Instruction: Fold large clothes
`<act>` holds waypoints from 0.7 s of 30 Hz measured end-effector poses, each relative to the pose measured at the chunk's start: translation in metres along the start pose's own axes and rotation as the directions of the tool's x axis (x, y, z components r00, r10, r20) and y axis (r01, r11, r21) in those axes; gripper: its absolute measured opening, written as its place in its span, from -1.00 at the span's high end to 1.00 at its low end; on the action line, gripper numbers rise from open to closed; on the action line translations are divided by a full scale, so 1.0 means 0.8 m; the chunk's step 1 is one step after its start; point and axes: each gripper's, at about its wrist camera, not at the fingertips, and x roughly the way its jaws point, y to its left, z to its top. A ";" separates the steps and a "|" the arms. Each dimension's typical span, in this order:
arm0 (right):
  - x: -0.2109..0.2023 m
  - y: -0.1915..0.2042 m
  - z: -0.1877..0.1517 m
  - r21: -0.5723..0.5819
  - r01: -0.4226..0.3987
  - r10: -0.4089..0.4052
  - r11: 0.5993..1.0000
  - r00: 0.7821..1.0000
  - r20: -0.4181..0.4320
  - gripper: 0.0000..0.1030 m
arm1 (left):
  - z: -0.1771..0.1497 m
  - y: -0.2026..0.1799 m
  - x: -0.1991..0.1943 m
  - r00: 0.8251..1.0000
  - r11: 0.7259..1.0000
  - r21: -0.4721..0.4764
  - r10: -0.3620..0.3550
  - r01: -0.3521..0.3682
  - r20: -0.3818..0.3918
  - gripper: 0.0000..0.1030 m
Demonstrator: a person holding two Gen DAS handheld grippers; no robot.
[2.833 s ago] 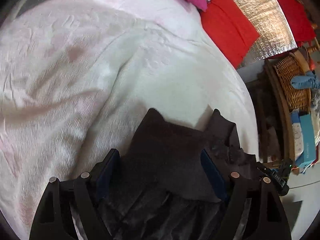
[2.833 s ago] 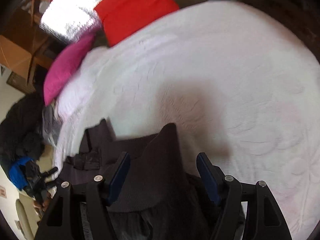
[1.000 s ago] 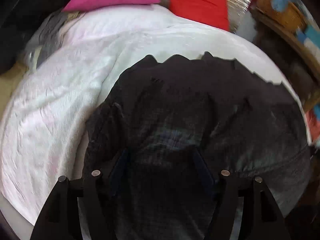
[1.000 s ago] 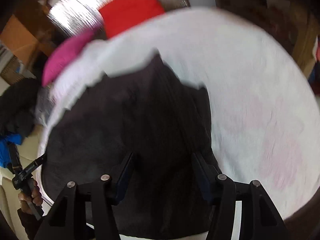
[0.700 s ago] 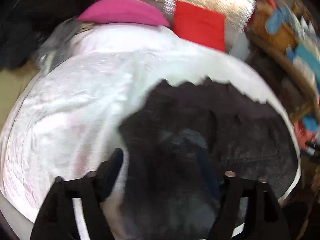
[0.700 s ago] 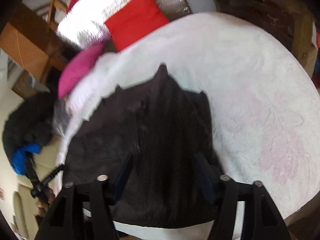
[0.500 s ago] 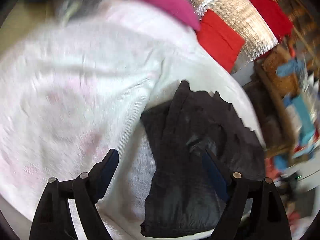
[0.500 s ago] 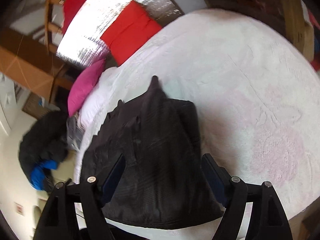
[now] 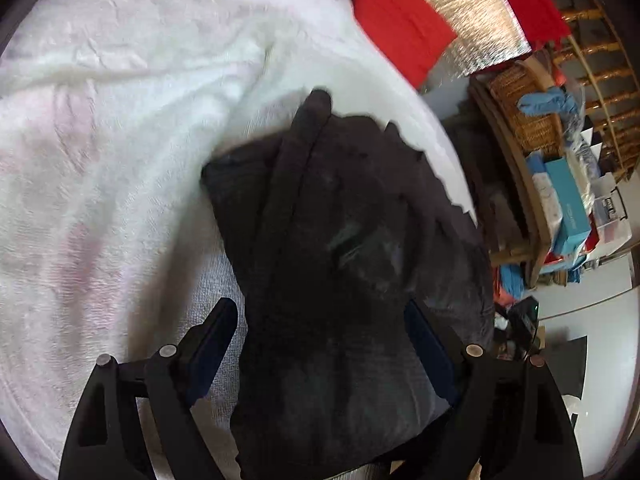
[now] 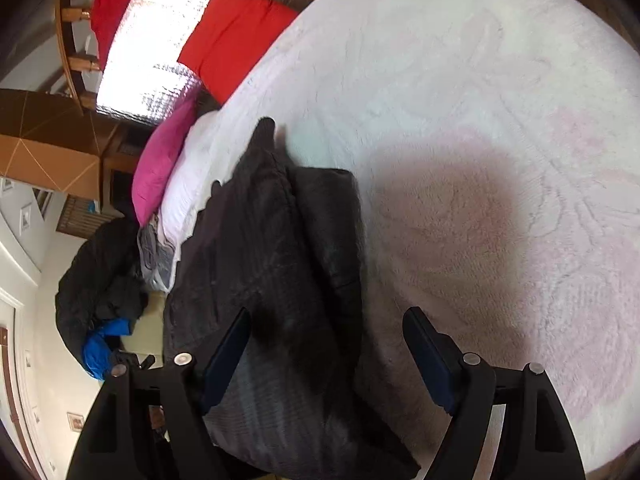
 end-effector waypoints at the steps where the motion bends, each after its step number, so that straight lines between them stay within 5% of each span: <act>1: 0.005 -0.001 0.002 -0.001 0.001 -0.001 1.000 1.000 -0.006 -0.58 | 0.001 0.003 0.008 1.000 1.000 -0.013 -0.016 0.015 -0.024 -0.66; 5: 0.018 0.000 0.012 -0.018 -0.059 0.058 0.998 0.998 -0.022 -0.69 | -0.004 -0.006 0.025 0.993 0.996 0.009 -0.086 0.087 -0.084 -0.67; 8: 0.029 0.010 0.011 -0.040 -0.126 0.124 0.991 0.991 -0.060 -0.69 | -0.004 -0.019 0.033 0.993 0.995 0.065 -0.071 0.077 -0.099 -0.77; 10: 0.039 0.023 0.010 -0.084 -0.125 0.119 0.989 0.990 -0.074 -0.90 | -0.002 -0.020 0.035 0.991 0.994 0.050 -0.095 0.100 -0.099 -0.80; 14: 0.059 0.046 0.007 -0.101 -0.211 0.198 0.972 0.972 -0.129 -0.91 | -0.002 -0.016 0.036 0.986 0.990 0.027 -0.137 0.140 -0.091 -0.80; 18: 0.081 0.077 -0.006 -0.185 -0.140 0.114 0.973 0.983 -0.146 -0.90 | -0.006 -0.024 0.036 0.988 0.989 0.047 -0.136 0.140 -0.071 -0.80; 21: 0.077 0.084 -0.008 -0.173 -0.108 0.092 0.979 0.991 -0.099 -0.67 | -0.005 -0.029 0.040 0.992 0.992 0.039 -0.121 0.122 -0.047 -0.65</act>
